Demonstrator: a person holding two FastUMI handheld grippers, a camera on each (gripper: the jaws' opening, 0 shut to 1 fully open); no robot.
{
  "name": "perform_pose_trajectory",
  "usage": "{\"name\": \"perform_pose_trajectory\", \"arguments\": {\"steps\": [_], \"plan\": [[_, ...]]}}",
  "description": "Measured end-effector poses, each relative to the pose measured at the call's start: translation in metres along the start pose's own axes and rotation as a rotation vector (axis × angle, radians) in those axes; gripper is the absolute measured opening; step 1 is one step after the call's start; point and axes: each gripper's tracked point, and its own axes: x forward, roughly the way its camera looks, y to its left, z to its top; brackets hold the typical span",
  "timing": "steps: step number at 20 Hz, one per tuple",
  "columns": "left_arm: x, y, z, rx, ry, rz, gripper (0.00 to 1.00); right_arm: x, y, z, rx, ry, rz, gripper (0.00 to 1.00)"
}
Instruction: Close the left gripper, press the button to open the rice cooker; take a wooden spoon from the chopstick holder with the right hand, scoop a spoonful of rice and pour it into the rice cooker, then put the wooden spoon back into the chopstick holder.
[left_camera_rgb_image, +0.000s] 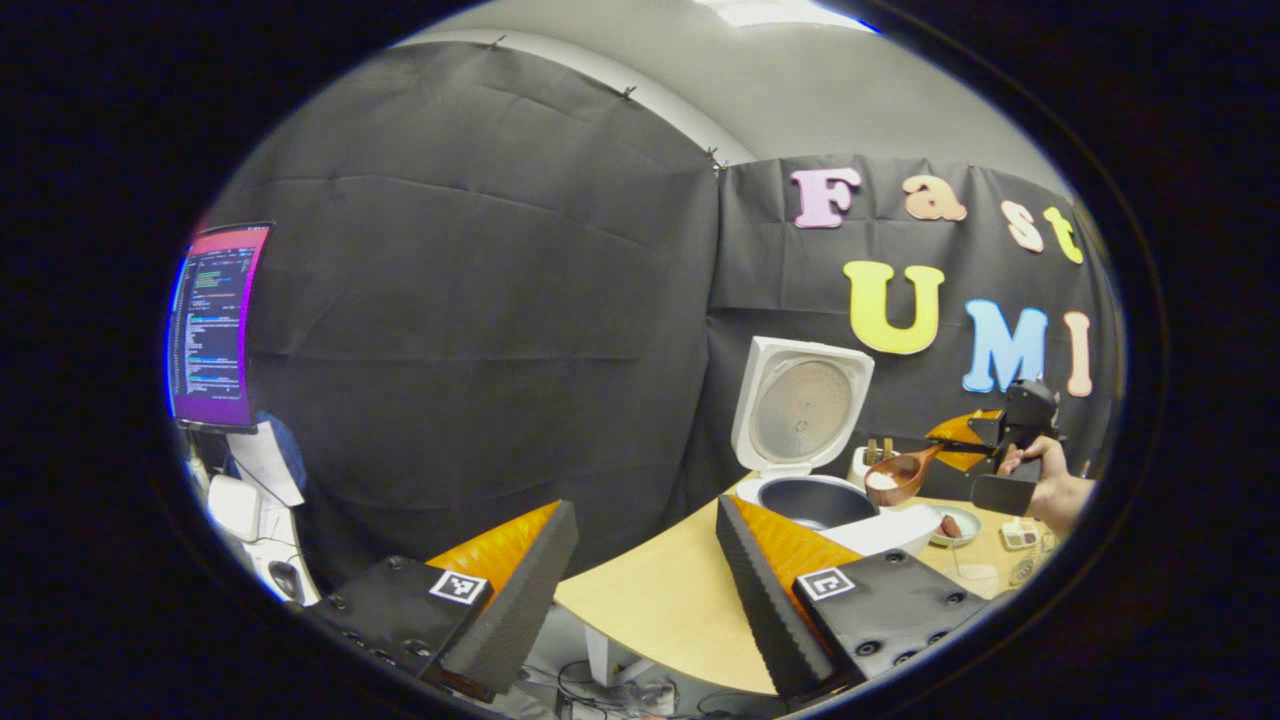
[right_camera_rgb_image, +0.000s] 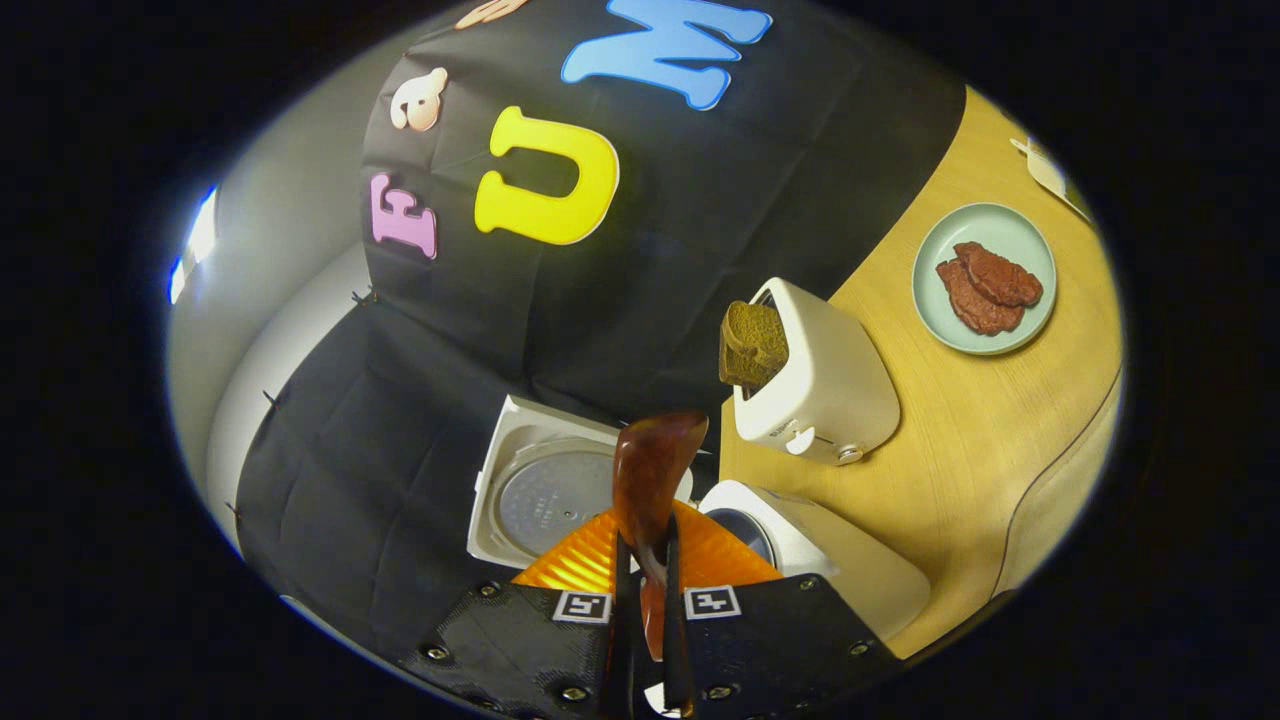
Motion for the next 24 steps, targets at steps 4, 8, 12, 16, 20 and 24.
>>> {"name": "perform_pose_trajectory", "arguments": {"steps": [4,8,12,16,20,24], "plan": [[-0.005,0.016,-0.005,-0.003,0.01,0.041,0.98,0.036,-0.003,-0.019,-0.191,0.014,-0.071,0.12],[-0.012,0.024,-0.013,-0.015,0.022,0.07,0.98,0.059,0.006,-0.045,-0.36,0.075,-0.089,0.12],[-0.018,0.032,-0.02,-0.021,0.025,0.09,0.98,0.068,0.014,-0.063,-0.595,0.125,-0.101,0.12],[-0.025,0.035,-0.02,-0.031,0.021,0.092,0.96,0.064,0.029,-0.074,-0.798,0.14,-0.088,0.12],[-0.023,0.033,-0.021,-0.044,0.014,0.083,0.96,0.061,0.036,-0.079,-1.028,0.145,-0.082,0.12],[-0.021,0.031,-0.02,-0.045,0.008,0.078,0.96,0.055,0.049,-0.085,-1.294,0.114,-0.054,0.12]]}}
